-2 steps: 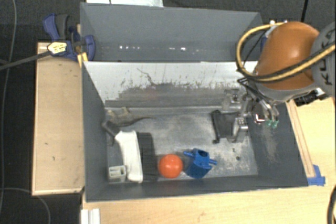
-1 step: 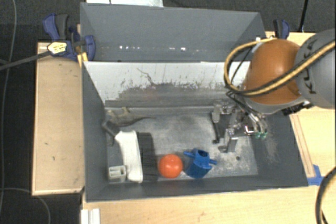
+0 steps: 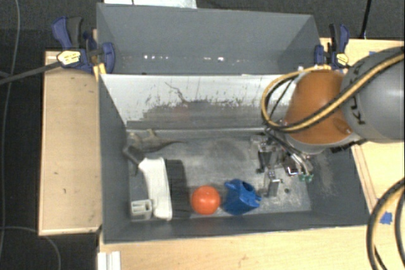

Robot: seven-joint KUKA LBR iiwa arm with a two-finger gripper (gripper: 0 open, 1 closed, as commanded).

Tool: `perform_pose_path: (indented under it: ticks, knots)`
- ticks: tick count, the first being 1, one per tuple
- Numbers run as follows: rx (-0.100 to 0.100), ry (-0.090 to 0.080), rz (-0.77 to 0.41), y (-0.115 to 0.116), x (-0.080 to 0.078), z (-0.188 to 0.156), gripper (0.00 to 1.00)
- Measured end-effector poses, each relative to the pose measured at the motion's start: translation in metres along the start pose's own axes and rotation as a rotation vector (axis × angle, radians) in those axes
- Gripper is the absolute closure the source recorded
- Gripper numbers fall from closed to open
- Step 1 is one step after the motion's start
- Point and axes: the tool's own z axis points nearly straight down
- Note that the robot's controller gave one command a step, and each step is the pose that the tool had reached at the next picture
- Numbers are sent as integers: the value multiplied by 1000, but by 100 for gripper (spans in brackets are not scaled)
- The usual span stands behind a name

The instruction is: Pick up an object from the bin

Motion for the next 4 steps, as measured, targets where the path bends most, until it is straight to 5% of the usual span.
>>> perform_pose_path:
  ticks: [1,2,4]
  knots:
    - [1,2,16,16,28,18,0]
    - [0,0,-16,33,39,17,0]
    - [3,-3,-117,57,35,16,0]
